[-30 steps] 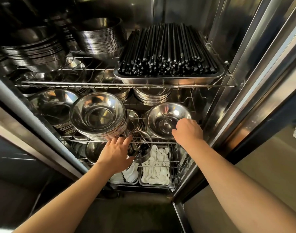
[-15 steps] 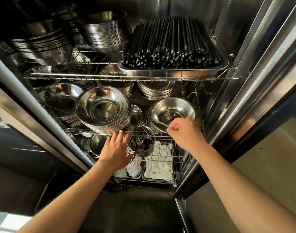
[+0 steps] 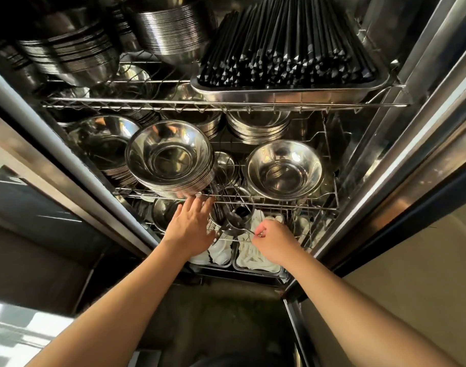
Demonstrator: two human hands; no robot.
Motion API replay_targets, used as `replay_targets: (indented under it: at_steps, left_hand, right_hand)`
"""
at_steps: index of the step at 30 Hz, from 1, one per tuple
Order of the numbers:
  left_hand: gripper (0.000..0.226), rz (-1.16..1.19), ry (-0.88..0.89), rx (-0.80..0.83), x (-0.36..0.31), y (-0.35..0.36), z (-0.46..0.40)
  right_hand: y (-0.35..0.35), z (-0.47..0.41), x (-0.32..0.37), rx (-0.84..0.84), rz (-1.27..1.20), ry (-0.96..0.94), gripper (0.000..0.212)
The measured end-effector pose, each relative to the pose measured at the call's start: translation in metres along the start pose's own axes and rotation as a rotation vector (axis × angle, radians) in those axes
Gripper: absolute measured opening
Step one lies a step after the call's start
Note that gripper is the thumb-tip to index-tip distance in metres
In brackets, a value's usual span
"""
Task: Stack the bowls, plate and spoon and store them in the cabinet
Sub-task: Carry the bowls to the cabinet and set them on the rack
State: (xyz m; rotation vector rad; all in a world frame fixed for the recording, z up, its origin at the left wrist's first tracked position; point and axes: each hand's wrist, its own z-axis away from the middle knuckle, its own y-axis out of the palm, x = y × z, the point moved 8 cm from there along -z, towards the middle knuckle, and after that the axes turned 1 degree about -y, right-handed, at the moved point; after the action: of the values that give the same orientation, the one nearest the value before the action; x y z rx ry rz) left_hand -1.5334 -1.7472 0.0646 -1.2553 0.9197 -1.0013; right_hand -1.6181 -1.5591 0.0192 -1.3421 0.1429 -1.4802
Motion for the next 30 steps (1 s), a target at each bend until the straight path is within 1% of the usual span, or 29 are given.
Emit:
replay_targets:
  at_steps: [4,7,9,11,13,17,20,25,30]
  left_hand:
    - [0.092,0.033,-0.016,0.014,0.000,0.001,0.002]
    - [0.091,0.052,-0.042,0.031,0.001,0.004,0.002]
    - [0.091,0.065,-0.047,0.033,0.000,0.004,0.001]
    - [0.091,0.071,-0.043,0.021,0.001,0.004,0.001]
    - [0.090,0.080,-0.040,0.006,0.001,0.003,0.001]
    - [0.091,0.092,-0.050,0.002,0.001,0.004,0.003]
    - [0.091,0.101,-0.050,-0.008,0.000,0.003,0.003]
    - [0.091,0.101,-0.057,-0.005,-0.002,0.001,0.004]
    - [0.092,0.097,-0.054,-0.011,-0.002,0.001,0.004]
  right_hand:
    - [0.018,-0.029,-0.016,0.002,-0.163,0.144,0.020]
    - [0.030,-0.044,-0.025,-0.003,-0.318,0.298,0.026]
    - [0.034,-0.052,-0.028,-0.027,-0.459,0.400,0.034]
    - [0.041,-0.059,-0.030,-0.038,-0.672,0.519,0.034]
    - [0.045,-0.062,-0.028,-0.055,-0.781,0.588,0.032]
    - [0.050,-0.067,-0.022,-0.040,-0.874,0.596,0.024]
    - [0.052,-0.070,-0.020,-0.006,-0.883,0.554,0.025]
    - [0.048,-0.073,-0.018,-0.039,-0.778,0.514,0.030]
    - [0.051,-0.072,-0.007,0.051,-0.810,0.495,0.042]
